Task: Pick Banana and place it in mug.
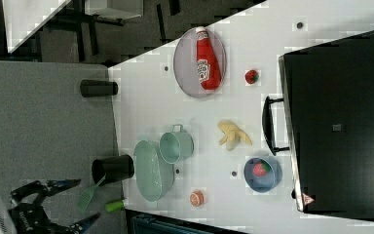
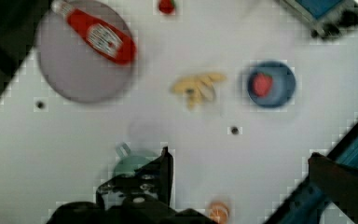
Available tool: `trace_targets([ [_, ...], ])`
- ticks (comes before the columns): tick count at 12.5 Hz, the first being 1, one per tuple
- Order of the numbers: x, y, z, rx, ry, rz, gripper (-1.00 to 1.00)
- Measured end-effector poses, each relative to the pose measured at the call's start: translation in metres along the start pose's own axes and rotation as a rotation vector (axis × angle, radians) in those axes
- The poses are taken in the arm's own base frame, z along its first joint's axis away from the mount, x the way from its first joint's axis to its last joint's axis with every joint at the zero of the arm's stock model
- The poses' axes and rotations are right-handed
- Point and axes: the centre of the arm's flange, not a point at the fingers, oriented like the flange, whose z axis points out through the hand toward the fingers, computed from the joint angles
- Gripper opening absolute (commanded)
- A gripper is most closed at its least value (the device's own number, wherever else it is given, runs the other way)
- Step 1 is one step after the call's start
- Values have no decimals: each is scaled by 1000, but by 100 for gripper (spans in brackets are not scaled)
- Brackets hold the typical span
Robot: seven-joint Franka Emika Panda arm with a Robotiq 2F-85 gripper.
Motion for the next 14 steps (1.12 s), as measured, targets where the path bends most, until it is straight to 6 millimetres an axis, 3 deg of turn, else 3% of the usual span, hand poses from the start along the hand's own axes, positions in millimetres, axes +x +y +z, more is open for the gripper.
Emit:
trace_targets([
  [1, 6, -7, 7, 24, 32, -26, 100],
  [2, 16, -17, 27, 45, 56, -45, 100],
  [3, 28, -28, 65, 27, 48, -83, 100],
  [6, 45, -47, 226, -129, -74, -196, 100],
  [9, 28, -34, 371, -237, -219, -307, 100],
  [11, 17, -26, 410, -241, -254, -424, 100],
  [14, 20, -25, 442, -214, -265, -596, 100],
])
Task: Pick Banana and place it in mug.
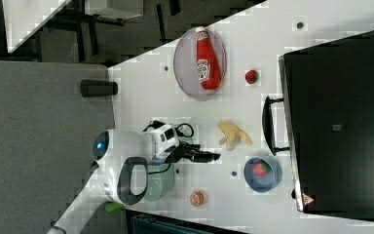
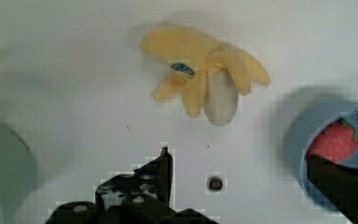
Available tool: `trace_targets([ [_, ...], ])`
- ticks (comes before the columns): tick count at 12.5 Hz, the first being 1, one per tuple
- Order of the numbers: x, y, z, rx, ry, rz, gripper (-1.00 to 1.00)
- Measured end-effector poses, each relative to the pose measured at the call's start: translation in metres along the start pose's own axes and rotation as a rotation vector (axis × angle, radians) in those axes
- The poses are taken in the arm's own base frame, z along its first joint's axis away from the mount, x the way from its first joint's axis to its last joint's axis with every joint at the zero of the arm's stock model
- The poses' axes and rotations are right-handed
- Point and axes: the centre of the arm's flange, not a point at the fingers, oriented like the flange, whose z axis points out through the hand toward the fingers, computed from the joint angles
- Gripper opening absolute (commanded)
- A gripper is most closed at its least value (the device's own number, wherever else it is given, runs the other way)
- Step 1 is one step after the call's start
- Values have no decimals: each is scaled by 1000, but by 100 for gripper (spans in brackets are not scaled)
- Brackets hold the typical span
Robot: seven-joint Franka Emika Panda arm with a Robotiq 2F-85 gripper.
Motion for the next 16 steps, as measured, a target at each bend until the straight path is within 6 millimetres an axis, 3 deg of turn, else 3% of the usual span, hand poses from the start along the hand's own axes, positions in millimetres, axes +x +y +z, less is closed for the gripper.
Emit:
trace_targets([
  [2, 14, -2, 27, -4, 12, -95, 100],
  [4, 23, -4, 67, -20, 9, -151, 100],
  [7, 16, -5, 119, -32, -28, -178, 100],
  [8, 21, -5, 127, -31, 10, -185, 93],
  [9, 29, -4, 133, -37, 29, -212, 67],
  [13, 38, -9, 107, -17, 81, -223, -43],
  [16, 45, 2, 100, -26, 107, -221, -46],
])
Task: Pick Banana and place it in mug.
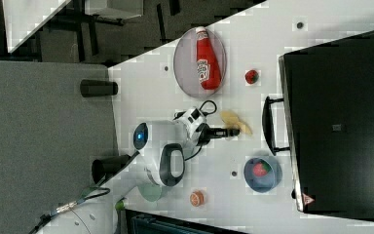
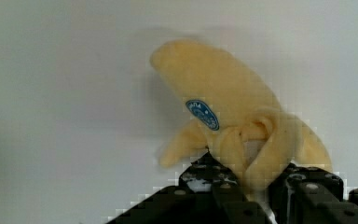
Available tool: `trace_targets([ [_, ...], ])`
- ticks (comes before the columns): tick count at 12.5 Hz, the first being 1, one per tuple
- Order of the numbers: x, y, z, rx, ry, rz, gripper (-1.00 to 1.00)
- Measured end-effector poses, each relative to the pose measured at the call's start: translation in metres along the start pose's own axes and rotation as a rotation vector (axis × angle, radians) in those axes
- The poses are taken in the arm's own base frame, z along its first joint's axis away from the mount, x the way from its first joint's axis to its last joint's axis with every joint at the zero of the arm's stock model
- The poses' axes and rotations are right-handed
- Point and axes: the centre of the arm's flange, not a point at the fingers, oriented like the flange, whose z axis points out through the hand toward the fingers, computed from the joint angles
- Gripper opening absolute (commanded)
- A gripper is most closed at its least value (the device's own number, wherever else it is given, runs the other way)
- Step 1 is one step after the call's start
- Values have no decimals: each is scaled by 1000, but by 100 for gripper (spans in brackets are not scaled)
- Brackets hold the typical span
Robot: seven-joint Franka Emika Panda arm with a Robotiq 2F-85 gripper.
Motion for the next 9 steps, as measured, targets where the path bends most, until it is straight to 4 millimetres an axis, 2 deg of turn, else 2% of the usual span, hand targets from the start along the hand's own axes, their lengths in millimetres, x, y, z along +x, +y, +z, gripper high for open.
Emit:
trace_targets([
  [2, -14, -1, -10, 5, -48, -5, -46],
  [3, -24, -5, -25, 6, -87, -17, -46],
  [4, -29, -7, -50, 9, -114, -15, -46],
  [5, -27, -5, -87, 24, -99, 2, -46],
  [6, -25, -1, -133, 32, -74, 9, -46],
  [8, -27, 9, -236, 42, 10, 15, -46],
  [9, -35, 10, -334, 44, 81, 29, -46],
])
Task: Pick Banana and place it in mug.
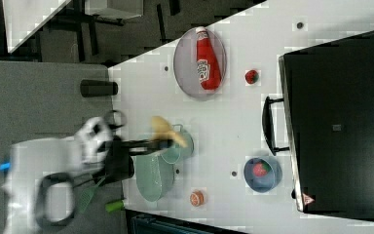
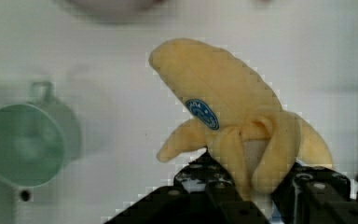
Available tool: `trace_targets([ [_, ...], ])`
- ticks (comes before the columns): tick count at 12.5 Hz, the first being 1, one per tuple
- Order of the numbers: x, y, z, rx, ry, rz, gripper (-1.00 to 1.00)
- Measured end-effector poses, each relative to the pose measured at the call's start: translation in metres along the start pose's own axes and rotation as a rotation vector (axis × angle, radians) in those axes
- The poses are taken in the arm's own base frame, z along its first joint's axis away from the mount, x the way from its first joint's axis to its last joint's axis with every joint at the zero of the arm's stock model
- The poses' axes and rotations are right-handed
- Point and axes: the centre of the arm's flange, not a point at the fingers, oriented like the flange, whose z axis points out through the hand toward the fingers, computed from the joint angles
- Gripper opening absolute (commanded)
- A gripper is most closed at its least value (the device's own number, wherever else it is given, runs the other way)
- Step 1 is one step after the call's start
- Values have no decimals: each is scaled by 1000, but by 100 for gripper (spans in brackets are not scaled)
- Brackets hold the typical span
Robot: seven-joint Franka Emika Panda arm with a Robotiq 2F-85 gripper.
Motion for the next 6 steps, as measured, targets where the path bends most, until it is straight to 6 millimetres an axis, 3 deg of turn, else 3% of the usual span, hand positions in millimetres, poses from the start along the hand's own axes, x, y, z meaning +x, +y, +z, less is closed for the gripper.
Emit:
trace_targets([
  [1, -3, -5, -38, 8, 50, 0, -46],
  [2, -5, -16, -63, 28, 96, -5, -46],
  [3, -11, -31, -71, 42, 118, -3, -46],
  [5, -16, -64, -57, -17, 70, -23, -46],
  [6, -21, -94, -38, -18, 32, 0, -46],
])
